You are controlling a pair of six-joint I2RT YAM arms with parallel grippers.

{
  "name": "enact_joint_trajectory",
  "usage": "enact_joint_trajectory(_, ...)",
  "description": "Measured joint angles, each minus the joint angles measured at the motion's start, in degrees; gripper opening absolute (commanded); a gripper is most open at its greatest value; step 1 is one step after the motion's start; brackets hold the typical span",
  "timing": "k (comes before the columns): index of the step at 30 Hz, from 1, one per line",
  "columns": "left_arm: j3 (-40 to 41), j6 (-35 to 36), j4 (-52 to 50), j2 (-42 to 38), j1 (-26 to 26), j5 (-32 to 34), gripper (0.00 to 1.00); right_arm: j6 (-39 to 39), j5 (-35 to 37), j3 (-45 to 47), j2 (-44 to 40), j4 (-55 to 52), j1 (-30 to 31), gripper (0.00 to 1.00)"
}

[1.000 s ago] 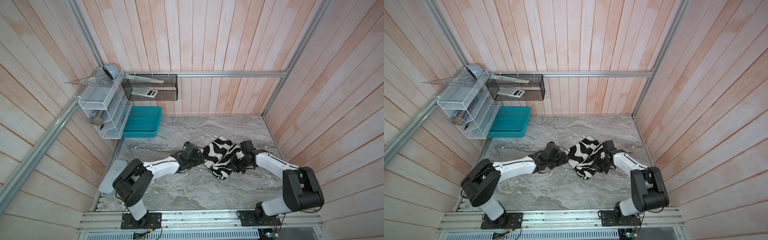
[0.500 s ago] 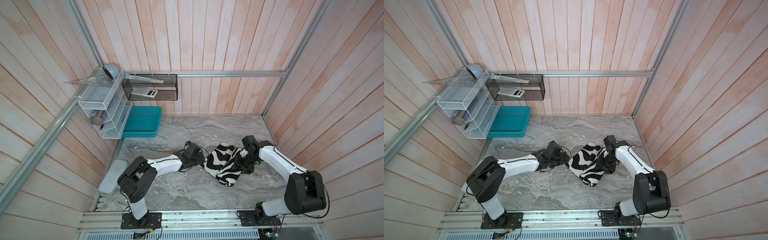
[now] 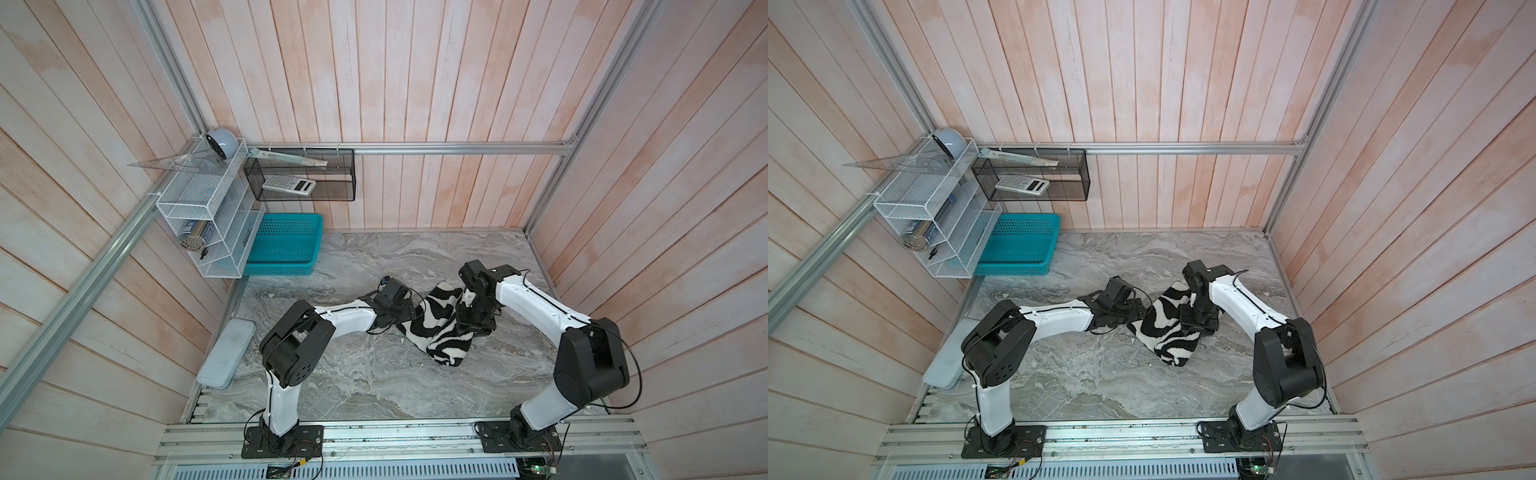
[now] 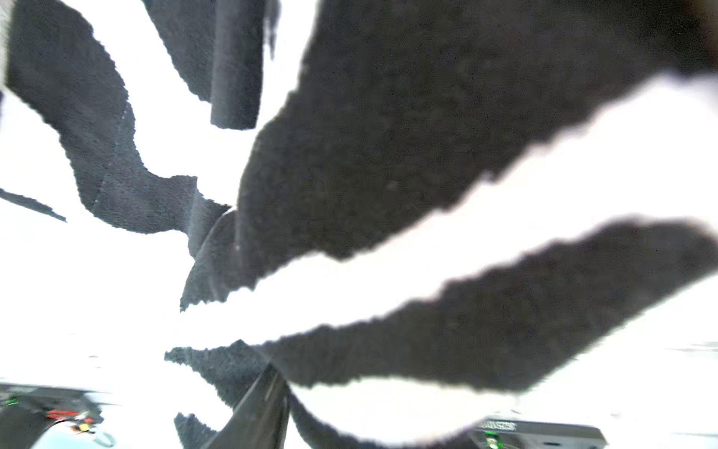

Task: Roll up the pillowcase
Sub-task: Roll the pillowcase at the center of the board.

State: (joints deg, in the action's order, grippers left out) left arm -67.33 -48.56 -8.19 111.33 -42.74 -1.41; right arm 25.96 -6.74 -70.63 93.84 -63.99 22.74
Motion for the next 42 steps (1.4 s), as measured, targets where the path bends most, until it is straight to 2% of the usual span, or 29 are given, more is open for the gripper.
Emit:
enact_joint_trajectory(9,1.8,0.1,4.2,0.0,0.0,-1.1,0.81,-2.1,8.5,-13.2,9.8,-4.8,9.2,0.57)
enact_joint_trajectory(17,4.1,-0.6,8.5,-0.4,-0.8,-1.6,0.81,-2.5,10.5,-21.5,12.7,-6.6,12.1,0.62)
enact_joint_trajectory(23,7.7,-3.3,13.6,-1.6,-1.5,-2.3,0.81,-2.7,6.9,-23.1,14.3,-4.4,12.4,0.63)
enact_joint_trajectory(28,13.1,-7.6,15.8,-5.3,-2.0,-0.9,0.85,-2.4,2.1,-22.6,14.9,1.0,12.4,0.63)
enact_joint_trajectory(36,22.3,-15.2,12.9,-14.5,-2.2,6.8,0.87,-2.0,-4.3,-21.9,15.7,8.5,12.7,0.63)
enact_joint_trajectory(42,24.7,-16.7,9.0,-18.1,-1.4,9.9,0.88,-2.0,-8.0,-22.8,18.6,13.7,13.0,0.62)
